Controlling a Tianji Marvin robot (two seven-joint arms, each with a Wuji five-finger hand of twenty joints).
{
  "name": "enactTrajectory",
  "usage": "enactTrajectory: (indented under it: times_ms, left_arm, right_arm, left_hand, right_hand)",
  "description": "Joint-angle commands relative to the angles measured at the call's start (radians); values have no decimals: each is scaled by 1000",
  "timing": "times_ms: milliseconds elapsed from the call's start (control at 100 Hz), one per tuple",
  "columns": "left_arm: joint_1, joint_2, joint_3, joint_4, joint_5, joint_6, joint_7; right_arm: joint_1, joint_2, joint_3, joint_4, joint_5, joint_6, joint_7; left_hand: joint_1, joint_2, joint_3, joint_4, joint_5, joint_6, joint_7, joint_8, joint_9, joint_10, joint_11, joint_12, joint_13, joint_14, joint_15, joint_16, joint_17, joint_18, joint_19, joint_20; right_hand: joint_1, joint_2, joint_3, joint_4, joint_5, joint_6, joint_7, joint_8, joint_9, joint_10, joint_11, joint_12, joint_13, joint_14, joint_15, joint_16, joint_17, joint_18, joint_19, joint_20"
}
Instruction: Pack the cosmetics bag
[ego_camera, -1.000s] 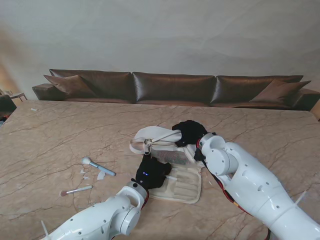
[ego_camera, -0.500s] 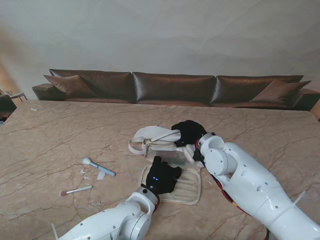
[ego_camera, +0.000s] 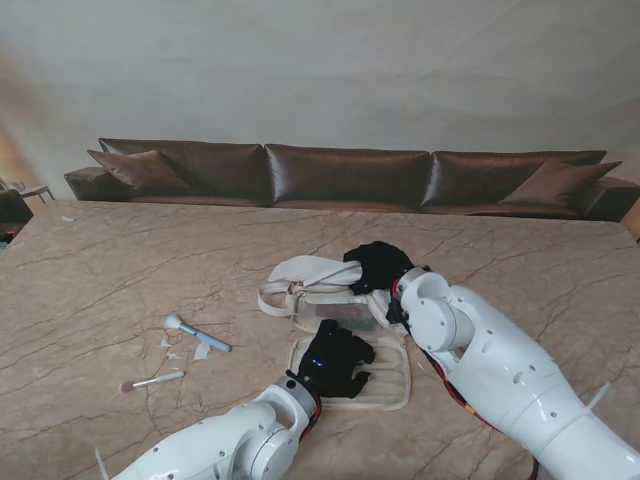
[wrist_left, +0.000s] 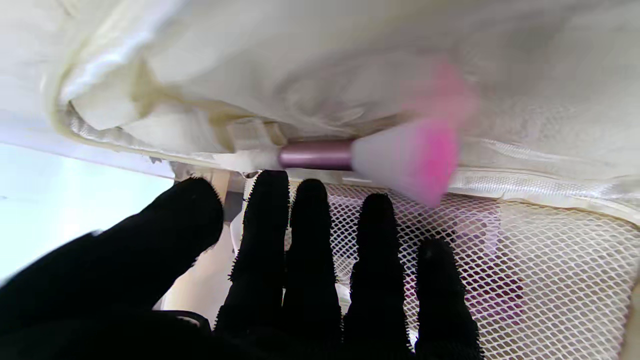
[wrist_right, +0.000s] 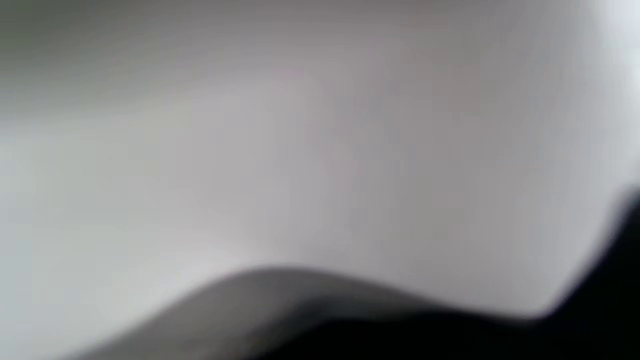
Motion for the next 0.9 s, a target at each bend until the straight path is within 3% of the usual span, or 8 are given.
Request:
enactTrajectory:
  times_ms: [0,60,230,370,500,730,890]
  left_arm:
    - [12,5,-12,-23,-4,2,-2]
    - [18,9,-27,-31,1,0,3]
    - [50,23,-82,-61,12,-28,18]
    - [97,53,-151,-113,57,-62,12]
    - [140,79,-237,-143,90,-107,-9]
    - [221,120,-447,-211,151,-140,-122]
    - [225,139,-577,-196,180,-165,-211]
  right_arm:
    - [3,-7,2,-15,1,-5,-4]
    - [3,-8,2,-14,1,-4,-5]
    - [2,-8,8,-17,-2,0,-12]
    - [-1,-7,16,-22,-6,4,-9]
    - [-2,-6,18,-23,-8,6,-8]
    - [-4,-7,19,-17,-6,11,-11]
    - [-6,-8,21,-16,-10,10,-19]
  left_hand:
    - [-95,59,2,55,-28,24,-88,-15,-67,23,-20,-30,-48,-9,-11,-10,-21,-18,-65,3]
    - [-139,66,-45,60,-50,31,-117,-21,-103,21,-24,-37,-70,-10,-19,-10,-22,-14,-87,17]
    - [-147,62,-76,58,-67,-10,-79,5,-109,-16,-1,-25,-64,-19,-13,-2,-25,-27,-106,55]
    - [-147,52,-73,55,-35,-49,-34,28,-59,-36,13,-18,-14,-24,-2,-1,-17,-18,-38,103]
    - [-146,41,-67,53,-22,-64,-6,41,-37,-48,19,-13,13,-30,4,-1,-15,-13,16,107]
    - [-138,18,-51,48,-29,-76,-1,45,-36,-61,17,-12,25,-45,-3,-6,-13,-5,57,88]
    - [-110,-31,-5,34,-50,-84,-9,43,-56,-76,10,-17,15,-61,-31,-26,-11,-13,40,49]
  right_hand:
    - [147,122,100,56,50,-148,110,25,26,-8,-14,-11,62,7,33,-9,32,-5,26,-7]
    - [148,125,98,56,51,-148,110,25,26,-8,-14,-11,63,7,33,-9,32,-5,26,-8]
    - [150,126,96,56,52,-151,110,30,25,-12,-13,-9,62,7,33,-9,32,-5,26,-8]
    - [150,126,96,56,51,-149,110,31,24,-11,-13,-8,62,6,33,-9,32,-5,26,-9]
    - [149,126,96,56,50,-148,109,32,24,-10,-14,-8,62,6,34,-9,32,-4,26,-9]
    - [149,126,97,56,52,-150,108,32,25,-10,-14,-8,62,7,33,-8,32,-5,26,-9]
    - [149,126,97,56,52,-150,107,33,25,-9,-14,-8,63,6,34,-8,31,-4,27,-9]
